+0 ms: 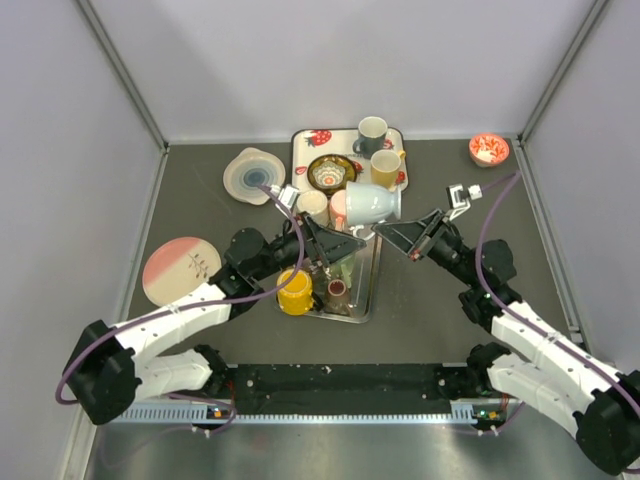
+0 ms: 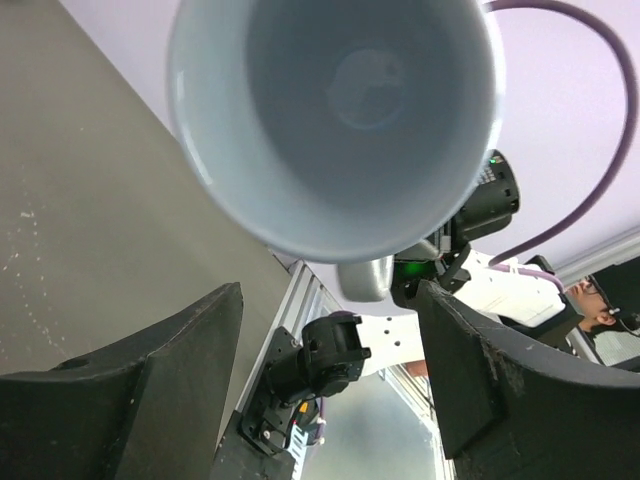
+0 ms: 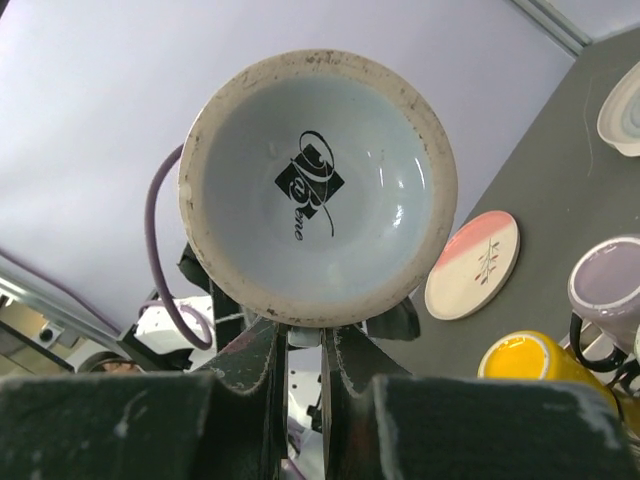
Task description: Turn the mug right side up
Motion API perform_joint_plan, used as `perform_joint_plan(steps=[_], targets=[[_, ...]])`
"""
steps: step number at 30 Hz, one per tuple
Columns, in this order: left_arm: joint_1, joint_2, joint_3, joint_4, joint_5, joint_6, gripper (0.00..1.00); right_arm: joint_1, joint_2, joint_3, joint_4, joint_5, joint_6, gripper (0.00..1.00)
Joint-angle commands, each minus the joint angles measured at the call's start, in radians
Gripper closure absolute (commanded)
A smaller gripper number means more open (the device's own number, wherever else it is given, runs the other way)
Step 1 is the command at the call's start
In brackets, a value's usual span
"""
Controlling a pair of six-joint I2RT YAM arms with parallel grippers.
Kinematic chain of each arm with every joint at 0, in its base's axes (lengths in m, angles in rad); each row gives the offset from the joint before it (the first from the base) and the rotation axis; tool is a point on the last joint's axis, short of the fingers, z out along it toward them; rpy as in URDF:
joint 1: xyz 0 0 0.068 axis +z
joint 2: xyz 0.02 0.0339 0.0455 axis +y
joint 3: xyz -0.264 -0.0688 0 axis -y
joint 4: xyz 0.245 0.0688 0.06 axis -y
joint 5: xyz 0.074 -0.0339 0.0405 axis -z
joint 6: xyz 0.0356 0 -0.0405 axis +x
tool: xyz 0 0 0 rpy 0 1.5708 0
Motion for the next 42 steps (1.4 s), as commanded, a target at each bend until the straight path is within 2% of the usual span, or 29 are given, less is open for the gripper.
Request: perform_joint_plan(steps=[1,8,11,19,29,32,35,38,42], targets=[[-0.007,-0.031,-0.002,0.122,0.028,0.000,0.24,-0.001,-0.022,0.020,0.116,0.022,0.008,1.00],[-0.007,-0.076,-0.029,0.119,-0.031,0.040,0.21,0.002,0.026,0.042,0.153,-0.020,0.031,1.00],[-0.006,-0.030,0.009,0.140,-0.027,0.039,0.24,0.018,0.030,0.037,0.148,-0.016,0.022,1.00],[-0.007,0.080,0.040,0.288,-0.048,-0.056,0.42,0.034,0.035,0.032,0.131,-0.020,0.006,1.00],[-0.006,0.125,0.030,0.476,-0.111,-0.136,0.50,0.045,0.033,-0.012,0.157,-0.030,0.003,1.00],[-0.006,0.142,0.044,0.506,-0.102,-0.161,0.57,0.048,0.032,-0.023,0.151,-0.039,-0.006,1.00],[-0.007,0.156,0.052,0.529,-0.090,-0.173,0.71,0.048,0.024,-0.032,0.133,-0.048,-0.020,1.00],[-0.007,0.160,0.063,0.536,-0.072,-0.176,0.98,0.048,0.015,-0.043,0.104,-0.054,-0.038,1.00],[-0.007,0.156,0.081,0.478,-0.047,-0.156,1.00,0.054,-0.003,-0.034,0.036,-0.063,-0.079,1.00]])
